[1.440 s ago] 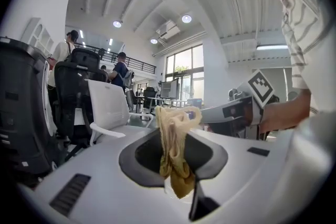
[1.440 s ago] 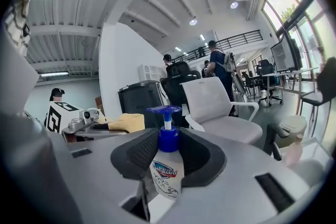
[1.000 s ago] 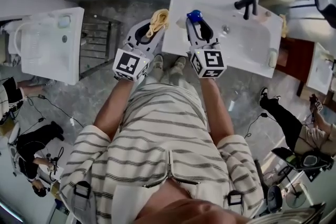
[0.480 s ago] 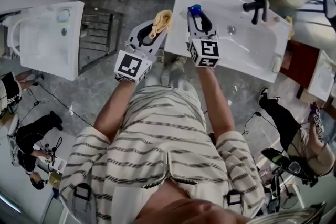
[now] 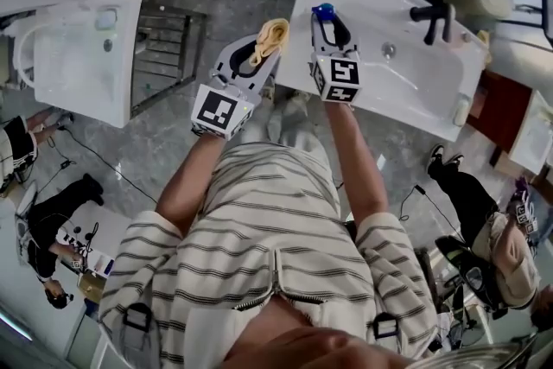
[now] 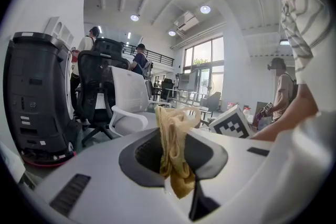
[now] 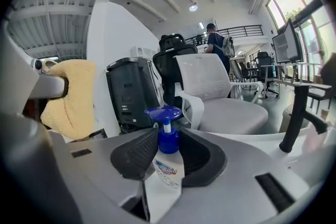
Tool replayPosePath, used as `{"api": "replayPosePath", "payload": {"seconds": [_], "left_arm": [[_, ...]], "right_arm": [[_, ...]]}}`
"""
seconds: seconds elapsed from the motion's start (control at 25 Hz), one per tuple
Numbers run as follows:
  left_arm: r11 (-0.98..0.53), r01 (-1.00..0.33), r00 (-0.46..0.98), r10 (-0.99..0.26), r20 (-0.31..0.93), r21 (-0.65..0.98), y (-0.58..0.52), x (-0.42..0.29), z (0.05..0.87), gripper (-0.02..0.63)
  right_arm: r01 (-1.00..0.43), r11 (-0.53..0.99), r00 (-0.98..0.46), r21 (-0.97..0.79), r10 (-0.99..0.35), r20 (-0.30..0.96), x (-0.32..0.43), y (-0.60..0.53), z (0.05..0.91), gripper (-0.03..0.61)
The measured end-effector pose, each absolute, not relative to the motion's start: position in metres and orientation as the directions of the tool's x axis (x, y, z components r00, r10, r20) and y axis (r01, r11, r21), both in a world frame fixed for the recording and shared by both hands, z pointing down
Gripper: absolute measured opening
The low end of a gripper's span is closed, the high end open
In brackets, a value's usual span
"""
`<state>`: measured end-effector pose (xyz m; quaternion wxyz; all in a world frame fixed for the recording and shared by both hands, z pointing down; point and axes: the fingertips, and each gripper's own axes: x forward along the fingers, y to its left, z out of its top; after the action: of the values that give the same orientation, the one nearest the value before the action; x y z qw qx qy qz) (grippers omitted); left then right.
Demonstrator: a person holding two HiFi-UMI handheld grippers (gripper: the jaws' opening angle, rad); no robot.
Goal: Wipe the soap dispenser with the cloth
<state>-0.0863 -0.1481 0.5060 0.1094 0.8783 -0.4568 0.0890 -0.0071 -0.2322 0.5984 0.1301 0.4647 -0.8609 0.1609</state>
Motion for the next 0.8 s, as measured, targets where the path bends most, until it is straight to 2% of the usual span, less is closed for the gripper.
{"api": "replayPosePath", "payload": {"seconds": [0.64, 0.68, 0.8], "left_arm": [[-0.575, -0.809, 0.584, -0.764, 0.273, 0.12, -0.145, -0.078, 0.515, 0.086], [-0.577, -0.807, 0.587, -0.761, 0.275, 0.127, -0.144, -0.077, 0.516, 0.086], [-0.582, -0.802, 0.595, -0.755, 0.276, 0.134, -0.14, -0.072, 0.514, 0.086]], "right_arm": [[-0.819, 0.546, -0.565, -0.173, -0.718, 0.406, -0.02, -0.234, 0.614, 0.142], [-0.813, 0.554, -0.575, -0.18, -0.71, 0.407, -0.021, -0.233, 0.614, 0.154], [-0.789, 0.582, -0.607, -0.198, -0.688, 0.397, -0.023, -0.227, 0.612, 0.242]]}}
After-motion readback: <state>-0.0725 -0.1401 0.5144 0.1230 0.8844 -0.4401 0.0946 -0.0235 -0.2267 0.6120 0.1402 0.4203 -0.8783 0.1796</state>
